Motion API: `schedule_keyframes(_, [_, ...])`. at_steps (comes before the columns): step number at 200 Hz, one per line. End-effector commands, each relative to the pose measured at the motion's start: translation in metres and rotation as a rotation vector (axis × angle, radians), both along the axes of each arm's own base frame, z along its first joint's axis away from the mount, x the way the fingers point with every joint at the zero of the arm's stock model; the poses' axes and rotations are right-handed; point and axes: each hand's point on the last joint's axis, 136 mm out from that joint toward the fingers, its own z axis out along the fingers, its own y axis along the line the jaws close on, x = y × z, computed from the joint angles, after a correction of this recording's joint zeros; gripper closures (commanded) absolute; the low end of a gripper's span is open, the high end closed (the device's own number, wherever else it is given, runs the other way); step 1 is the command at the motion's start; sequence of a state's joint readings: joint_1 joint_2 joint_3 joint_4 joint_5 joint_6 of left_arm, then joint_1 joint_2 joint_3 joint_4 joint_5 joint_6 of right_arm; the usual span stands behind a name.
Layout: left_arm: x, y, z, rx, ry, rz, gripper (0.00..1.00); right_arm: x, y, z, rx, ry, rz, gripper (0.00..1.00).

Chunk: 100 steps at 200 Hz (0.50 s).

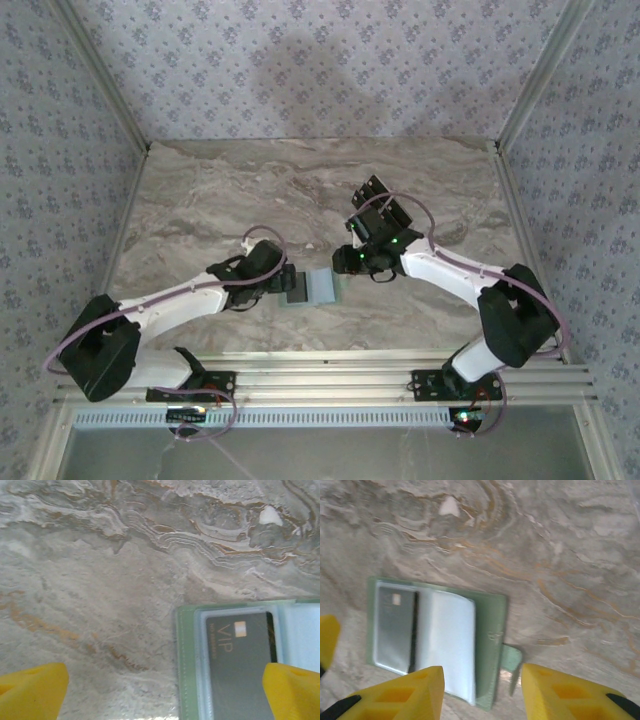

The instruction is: Put the credit cards into the card holder

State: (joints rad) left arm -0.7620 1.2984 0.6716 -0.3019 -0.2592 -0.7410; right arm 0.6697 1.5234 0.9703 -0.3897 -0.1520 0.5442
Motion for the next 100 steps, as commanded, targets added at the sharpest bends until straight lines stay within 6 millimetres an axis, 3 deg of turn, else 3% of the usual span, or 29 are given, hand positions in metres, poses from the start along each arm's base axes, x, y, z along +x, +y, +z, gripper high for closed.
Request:
schedule_keyframes(1, [0.0, -0.022, 0.005, -0.132, 0.004, -0.091, 0.0, -0.006, -0.013, -0.027, -0.089, 0.045, 0.002, 0.54])
schedule_keyframes(37, [0.002, -0.031, 0.003, -0.172, 0.014, -0.129, 0.0, -0.006, -0.017, -0.047, -0.111, 0.077, -0.006, 0.62])
schedule_keyframes(78, [0.0, -0.038, -0.012, -0.186, 0.055, -0.145, 0.0, -0.009, -0.02, -0.058, -0.107, 0.098, -0.013, 0.9])
schedule_keyframes(100, [0.001, -0.042, -0.019, -0.195, 0.064, -0.149, 0.0, -0.011, -0.019, -0.06, -0.099, 0.103, -0.009, 0.96])
